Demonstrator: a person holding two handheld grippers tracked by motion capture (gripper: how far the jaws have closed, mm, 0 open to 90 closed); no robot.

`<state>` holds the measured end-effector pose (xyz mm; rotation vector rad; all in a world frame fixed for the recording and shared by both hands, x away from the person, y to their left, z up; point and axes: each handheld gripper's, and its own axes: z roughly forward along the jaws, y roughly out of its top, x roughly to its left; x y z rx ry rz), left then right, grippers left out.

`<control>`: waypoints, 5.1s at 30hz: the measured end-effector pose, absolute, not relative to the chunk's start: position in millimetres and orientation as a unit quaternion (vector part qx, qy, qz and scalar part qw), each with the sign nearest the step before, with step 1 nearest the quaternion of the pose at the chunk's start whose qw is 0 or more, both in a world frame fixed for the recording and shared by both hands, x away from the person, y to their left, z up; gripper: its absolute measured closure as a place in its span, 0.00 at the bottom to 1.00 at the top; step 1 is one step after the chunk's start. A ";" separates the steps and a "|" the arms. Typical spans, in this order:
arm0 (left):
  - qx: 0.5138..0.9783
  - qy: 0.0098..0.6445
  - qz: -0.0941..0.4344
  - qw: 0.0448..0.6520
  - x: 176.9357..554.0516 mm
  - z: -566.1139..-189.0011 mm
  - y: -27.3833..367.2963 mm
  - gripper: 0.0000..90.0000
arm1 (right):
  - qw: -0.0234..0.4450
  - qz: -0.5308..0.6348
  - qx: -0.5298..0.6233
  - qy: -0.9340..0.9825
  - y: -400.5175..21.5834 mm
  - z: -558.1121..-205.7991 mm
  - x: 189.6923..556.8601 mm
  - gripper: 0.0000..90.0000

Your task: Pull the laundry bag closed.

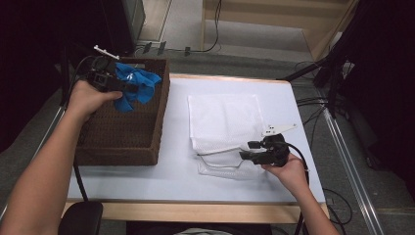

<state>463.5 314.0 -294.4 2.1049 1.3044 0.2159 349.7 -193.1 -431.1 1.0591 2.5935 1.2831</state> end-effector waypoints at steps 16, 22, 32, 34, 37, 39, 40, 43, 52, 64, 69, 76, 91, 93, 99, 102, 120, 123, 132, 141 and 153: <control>0.824 0.441 0.065 0.349 435.7 -267.8 284.0 0.60 | 0.032 0.418 0.341 0.841 -190.2 -430.7 352.2 0.45; 0.836 0.414 0.058 0.356 425.3 -262.0 263.6 0.60 | 0.029 0.418 0.336 0.843 -186.5 -430.5 353.4 0.45; 0.847 0.381 0.047 0.368 414.7 -254.9 234.8 0.60 | 0.030 0.418 0.333 0.844 -183.3 -429.6 353.8 0.45; 0.850 0.375 0.046 0.368 413.2 -254.6 229.8 0.60 | 0.031 0.418 0.333 0.844 -182.9 -429.7 353.7 0.45; 0.852 0.368 0.039 0.371 410.9 -254.8 222.5 0.59 | 0.031 0.417 0.332 0.846 -182.5 -429.5 353.1 0.45; 0.854 0.362 0.034 0.373 408.7 -254.9 216.6 0.59 | 0.031 0.416 0.330 0.846 -182.2 -429.6 352.9 0.45; 0.855 0.358 0.033 0.373 407.5 -255.0 213.4 0.59 | 0.032 0.417 0.330 0.846 -182.0 -429.6 352.9 0.45; 0.858 0.349 0.027 0.376 403.2 -255.6 204.3 0.59 | 0.033 0.417 0.329 0.847 -181.6 -429.7 352.7 0.45; 0.864 0.328 0.009 0.382 392.2 -261.1 184.9 0.59 | 0.041 0.410 0.326 0.851 -177.3 -430.7 352.6 0.45; 0.868 0.314 -0.007 0.385 372.9 -269.1 166.8 0.59 | 0.056 0.387 0.328 0.860 -171.5 -437.6 355.7 0.46; 0.869 0.308 -0.016 0.387 364.8 -272.7 162.1 0.59 | 0.068 0.376 0.330 0.864 -169.8 -440.3 357.4 0.48; 0.870 0.306 -0.019 0.386 356.6 -280.7 159.1 0.59 | 0.084 0.360 0.331 0.868 -165.3 -443.4 359.2 0.57; 0.868 0.313 -0.040 0.384 333.4 -310.5 150.3 0.59 | 0.084 0.357 0.352 0.861 -163.6 -442.6 364.6 0.97; 0.867 0.315 -0.044 0.383 331.6 -314.9 148.6 0.59 | 0.086 0.352 0.353 0.862 -162.8 -440.9 364.6 0.98; 0.868 0.307 -0.040 0.388 324.0 -329.0 141.5 0.59 | 0.089 0.359 0.355 0.859 -163.9 -437.0 365.3 0.98; 0.871 0.305 -0.030 0.383 320.0 -334.2 136.8 0.59 | 0.090 0.361 0.356 0.857 -164.6 -435.5 365.4 0.98; 0.876 0.288 -0.028 0.386 304.5 -358.6 120.1 0.59 | 0.097 0.370 0.354 0.854 -165.4 -422.6 358.1 0.98; 0.877 0.285 -0.032 0.385 301.2 -364.0 115.3 0.59 | 0.100 0.373 0.354 0.852 -167.0 -419.1 356.6 0.98; 0.882 0.259 -0.025 0.394 289.3 -382.4 93.9 0.59 | 0.102 0.380 0.352 0.849 -166.3 -413.6 356.2 0.97; 0.883 0.258 -0.020 0.392 287.3 -389.0 81.2 0.59 | 0.104 0.384 0.355 0.846 -167.9 -408.4 356.8 0.97; 0.888 0.237 -0.032 0.393 288.8 -388.9 56.0 0.59 | 0.104 0.393 0.358 0.840 -170.9 -403.0 355.1 0.97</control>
